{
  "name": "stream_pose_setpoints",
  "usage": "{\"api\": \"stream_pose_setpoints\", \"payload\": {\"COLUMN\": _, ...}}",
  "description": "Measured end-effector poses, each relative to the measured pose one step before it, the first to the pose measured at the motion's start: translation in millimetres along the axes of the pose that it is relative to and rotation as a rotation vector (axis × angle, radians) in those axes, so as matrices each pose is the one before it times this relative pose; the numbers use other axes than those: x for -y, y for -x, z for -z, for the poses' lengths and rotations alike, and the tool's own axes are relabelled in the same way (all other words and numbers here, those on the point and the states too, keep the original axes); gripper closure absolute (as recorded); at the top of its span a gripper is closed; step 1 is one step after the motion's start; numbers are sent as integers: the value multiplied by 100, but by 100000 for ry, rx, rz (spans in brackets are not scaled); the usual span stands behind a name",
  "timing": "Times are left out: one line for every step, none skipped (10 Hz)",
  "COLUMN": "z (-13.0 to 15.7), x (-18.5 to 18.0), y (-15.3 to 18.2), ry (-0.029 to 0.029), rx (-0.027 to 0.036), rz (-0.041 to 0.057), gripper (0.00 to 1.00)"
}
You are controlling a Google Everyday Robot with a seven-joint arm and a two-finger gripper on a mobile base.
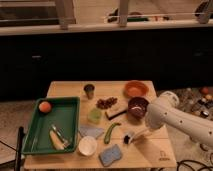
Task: Wipe table surface with brush
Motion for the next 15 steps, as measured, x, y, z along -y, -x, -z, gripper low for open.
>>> {"api": "stream_pose_setpoints", "payload": {"z": 180, "x": -534, "y": 478, "ry": 222, "rx": 768, "rz": 1908, "gripper": 100}}
{"api": "stream_pose_setpoints", "payload": {"z": 180, "x": -719, "y": 188, "ry": 638, "rx": 244, "rz": 1741, "gripper": 100}}
{"api": "stream_pose_setpoints", "payload": {"z": 148, "x": -475, "y": 25, "ry": 1212, "rx": -226, "rz": 1269, "gripper": 100}}
{"api": "stream_pose_setpoints", "payload": {"z": 110, "x": -463, "y": -98, "ry": 1230, "rx": -366, "rz": 1021, "gripper": 100}}
{"api": "stream_pose_setpoints", "payload": {"z": 159, "x": -411, "y": -303, "ry": 670, "rx": -721, "rz": 627, "gripper": 100}}
{"api": "stream_pose_setpoints", "payload": {"z": 232, "x": -366, "y": -307, "ry": 158, "rx": -800, "rz": 491, "gripper": 100}}
{"api": "stream_pose_setpoints", "payload": {"z": 178, "x": -146, "y": -116, "ry": -22, "rx": -452, "rz": 313, "gripper": 100}}
{"api": "stream_pose_setpoints", "payload": {"z": 160, "x": -104, "y": -96, "ry": -42, "rx": -394, "rz": 263, "gripper": 100}}
{"api": "stream_pose_setpoints", "payload": {"z": 307, "x": 19, "y": -73, "ry": -819, "rx": -647, "rz": 510, "gripper": 100}}
{"api": "stream_pose_setpoints", "payload": {"z": 208, "x": 118, "y": -10, "ry": -580, "rx": -381, "rz": 432, "gripper": 100}}
{"api": "stream_pose_setpoints", "payload": {"z": 147, "x": 100, "y": 7, "ry": -440, "rx": -209, "rz": 297, "gripper": 100}}
{"api": "stream_pose_setpoints", "payload": {"z": 142, "x": 163, "y": 51, "ry": -569, "rx": -202, "rz": 461, "gripper": 100}}
{"api": "stream_pose_setpoints", "payload": {"z": 112, "x": 91, "y": -2, "ry": -419, "rx": -192, "rz": 243, "gripper": 100}}
{"api": "stream_pose_setpoints", "payload": {"z": 149, "x": 71, "y": -27, "ry": -517, "rx": -325, "rz": 301, "gripper": 100}}
{"api": "stream_pose_setpoints", "payload": {"z": 44, "x": 83, "y": 17, "ry": -245, "rx": -79, "rz": 152, "gripper": 100}}
